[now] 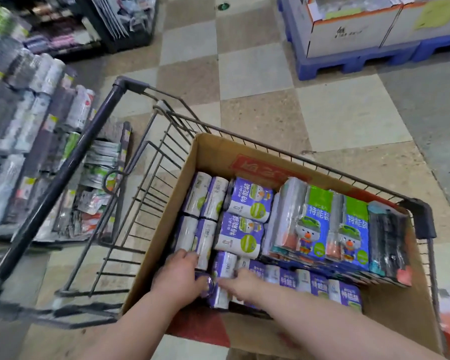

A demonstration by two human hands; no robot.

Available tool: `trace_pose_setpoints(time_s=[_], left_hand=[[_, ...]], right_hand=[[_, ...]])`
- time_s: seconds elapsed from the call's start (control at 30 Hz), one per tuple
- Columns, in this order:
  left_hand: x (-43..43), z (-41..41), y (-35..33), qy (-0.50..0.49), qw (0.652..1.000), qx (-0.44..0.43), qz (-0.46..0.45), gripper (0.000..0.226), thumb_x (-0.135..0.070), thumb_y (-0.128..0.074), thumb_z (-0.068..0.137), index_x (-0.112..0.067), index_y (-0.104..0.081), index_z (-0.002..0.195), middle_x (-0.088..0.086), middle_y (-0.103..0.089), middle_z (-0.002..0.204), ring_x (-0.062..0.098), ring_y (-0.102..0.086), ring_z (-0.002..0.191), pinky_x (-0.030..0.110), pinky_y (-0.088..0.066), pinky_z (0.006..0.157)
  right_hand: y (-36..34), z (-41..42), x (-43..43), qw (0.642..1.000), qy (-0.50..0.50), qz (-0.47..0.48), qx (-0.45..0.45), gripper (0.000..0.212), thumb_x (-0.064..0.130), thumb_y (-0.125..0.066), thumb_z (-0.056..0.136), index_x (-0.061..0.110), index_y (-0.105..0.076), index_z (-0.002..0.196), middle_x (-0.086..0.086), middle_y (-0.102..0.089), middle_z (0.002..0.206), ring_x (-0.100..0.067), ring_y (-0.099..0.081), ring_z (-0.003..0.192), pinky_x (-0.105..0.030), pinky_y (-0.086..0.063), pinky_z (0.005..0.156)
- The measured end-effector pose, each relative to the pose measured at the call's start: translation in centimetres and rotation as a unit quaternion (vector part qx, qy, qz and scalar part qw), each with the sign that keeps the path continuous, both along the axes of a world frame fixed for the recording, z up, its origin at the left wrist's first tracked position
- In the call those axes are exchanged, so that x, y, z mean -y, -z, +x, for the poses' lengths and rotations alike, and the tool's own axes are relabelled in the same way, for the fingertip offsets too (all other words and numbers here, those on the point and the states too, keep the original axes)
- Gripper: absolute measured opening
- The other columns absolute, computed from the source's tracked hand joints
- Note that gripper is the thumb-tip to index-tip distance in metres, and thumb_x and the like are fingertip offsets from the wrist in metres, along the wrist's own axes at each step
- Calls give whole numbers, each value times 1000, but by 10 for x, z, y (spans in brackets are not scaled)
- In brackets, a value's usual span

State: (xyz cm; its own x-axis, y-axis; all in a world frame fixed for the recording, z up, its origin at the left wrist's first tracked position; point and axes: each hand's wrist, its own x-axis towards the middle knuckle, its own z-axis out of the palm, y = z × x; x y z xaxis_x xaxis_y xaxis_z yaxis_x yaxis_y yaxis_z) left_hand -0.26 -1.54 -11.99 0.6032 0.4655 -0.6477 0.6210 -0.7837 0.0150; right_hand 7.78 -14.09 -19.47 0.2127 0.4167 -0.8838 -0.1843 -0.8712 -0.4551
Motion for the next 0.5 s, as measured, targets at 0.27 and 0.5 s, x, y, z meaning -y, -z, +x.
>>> trace_pose_setpoints(time_s=[0.27, 0.5], left_hand=[[0, -6, 0, 145, 977, -144, 57, 58, -28, -61, 86, -24, -36, 138, 1, -32, 143, 24, -26, 135, 41, -33, 106], [-1, -1, 2, 176, 969, -148, 88, 51, -16, -51, 88, -21, -36, 136, 3, -34, 141, 26, -32, 132, 39, -37, 103]], right_hand=[[26, -15, -26, 994, 94, -48, 7, 67, 51, -72, 76, 7, -55, 124, -12, -63, 122, -26, -62, 109, -29, -51, 81], [11, -9, 0, 983, 180, -2, -26, 44, 41, -65, 58, 18, -60, 95, -2, -69, 92, -20, -67, 86, -28, -55, 74]])
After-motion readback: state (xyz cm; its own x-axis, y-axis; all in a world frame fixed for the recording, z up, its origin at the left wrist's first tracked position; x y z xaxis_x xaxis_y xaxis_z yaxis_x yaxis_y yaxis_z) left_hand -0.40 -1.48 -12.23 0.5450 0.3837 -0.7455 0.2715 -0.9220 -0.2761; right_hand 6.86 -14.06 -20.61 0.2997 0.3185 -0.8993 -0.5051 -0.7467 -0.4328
